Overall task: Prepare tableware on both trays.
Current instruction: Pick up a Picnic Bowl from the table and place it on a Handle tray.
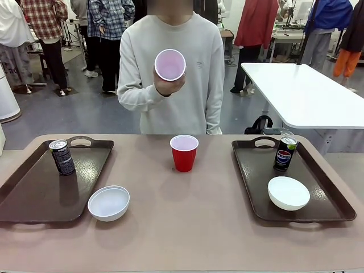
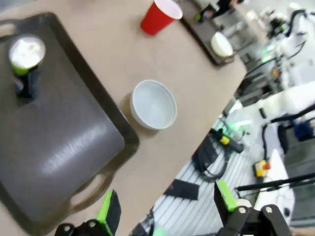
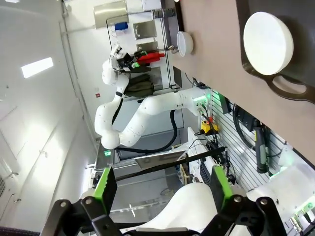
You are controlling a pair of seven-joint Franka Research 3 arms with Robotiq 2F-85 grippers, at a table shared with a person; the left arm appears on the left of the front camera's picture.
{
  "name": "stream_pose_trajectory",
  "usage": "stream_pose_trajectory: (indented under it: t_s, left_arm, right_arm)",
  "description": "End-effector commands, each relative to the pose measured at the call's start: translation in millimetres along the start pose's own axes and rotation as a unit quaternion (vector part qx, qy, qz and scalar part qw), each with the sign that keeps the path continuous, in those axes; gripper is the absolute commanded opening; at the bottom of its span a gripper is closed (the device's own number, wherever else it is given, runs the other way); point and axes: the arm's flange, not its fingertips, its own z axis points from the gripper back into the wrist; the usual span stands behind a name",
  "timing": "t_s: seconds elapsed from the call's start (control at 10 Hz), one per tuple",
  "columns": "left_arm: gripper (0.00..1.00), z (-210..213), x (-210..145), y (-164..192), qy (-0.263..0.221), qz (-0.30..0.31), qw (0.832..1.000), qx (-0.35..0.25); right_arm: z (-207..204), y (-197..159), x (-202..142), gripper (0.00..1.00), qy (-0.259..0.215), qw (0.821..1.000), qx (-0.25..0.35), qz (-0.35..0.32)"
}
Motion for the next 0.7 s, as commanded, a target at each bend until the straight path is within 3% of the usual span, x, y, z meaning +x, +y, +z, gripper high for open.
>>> stream_pose_trajectory:
  t_s: [0.0, 0.3, 0.6]
  left_arm:
    - [1.00, -59, -4, -35, 0.009, -0.033, 0.996, 0.080]
    - [1.00, -120, 29, -67, 0.018, -0.096, 0.981, 0.170]
    - [1.00, -171, 37, -77, 0.024, -0.146, 0.959, 0.242]
  right_arm:
    - [3, 0, -5, 1.00, 0.005, 1.000, 0.000, 0.005]
    - [3, 0, -5, 1.00, 0.005, 1.000, 0.000, 0.005]
    - [3, 0, -5, 1.00, 0.005, 1.000, 0.000, 0.005]
